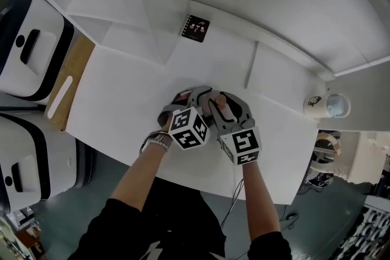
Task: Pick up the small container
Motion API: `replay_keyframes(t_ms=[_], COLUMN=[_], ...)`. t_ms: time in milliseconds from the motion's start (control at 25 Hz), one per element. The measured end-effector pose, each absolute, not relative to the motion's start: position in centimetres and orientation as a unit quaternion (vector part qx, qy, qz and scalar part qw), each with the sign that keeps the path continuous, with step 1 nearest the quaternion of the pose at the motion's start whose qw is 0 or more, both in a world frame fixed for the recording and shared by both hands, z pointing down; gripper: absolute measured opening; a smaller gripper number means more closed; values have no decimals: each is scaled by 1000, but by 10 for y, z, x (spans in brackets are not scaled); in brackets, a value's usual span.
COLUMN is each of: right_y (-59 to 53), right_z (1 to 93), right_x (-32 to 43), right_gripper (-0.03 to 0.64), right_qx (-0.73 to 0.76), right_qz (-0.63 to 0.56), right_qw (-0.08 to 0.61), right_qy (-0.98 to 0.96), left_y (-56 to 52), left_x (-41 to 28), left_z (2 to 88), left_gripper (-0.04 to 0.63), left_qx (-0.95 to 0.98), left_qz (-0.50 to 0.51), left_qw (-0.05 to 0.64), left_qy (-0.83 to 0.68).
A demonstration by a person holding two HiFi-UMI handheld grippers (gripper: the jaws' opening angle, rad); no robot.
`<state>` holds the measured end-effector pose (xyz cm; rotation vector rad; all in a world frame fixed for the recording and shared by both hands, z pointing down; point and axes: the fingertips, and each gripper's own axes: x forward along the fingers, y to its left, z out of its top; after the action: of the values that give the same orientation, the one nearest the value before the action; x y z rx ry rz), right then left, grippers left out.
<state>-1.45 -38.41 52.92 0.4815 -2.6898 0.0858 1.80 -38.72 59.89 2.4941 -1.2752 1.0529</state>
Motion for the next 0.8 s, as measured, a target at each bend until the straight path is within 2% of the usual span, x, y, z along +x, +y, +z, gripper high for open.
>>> replay_keyframes(t_ms=[560,800], right_y=[-351,-331], right_z=[491,453], right_x=[-6,-3], right_gripper=[146,146], right_qx=[177,189], right_qz=[22,26], right_qw=[193,178], right_qy=[-965,-965], left_y=[-355,-336], left_x=[25,23], left_z=[560,521], left_gripper=[376,376], left_qx=[837,835], left_qz=[355,363], left_qw=[55,20], left_qy=[-414,-413])
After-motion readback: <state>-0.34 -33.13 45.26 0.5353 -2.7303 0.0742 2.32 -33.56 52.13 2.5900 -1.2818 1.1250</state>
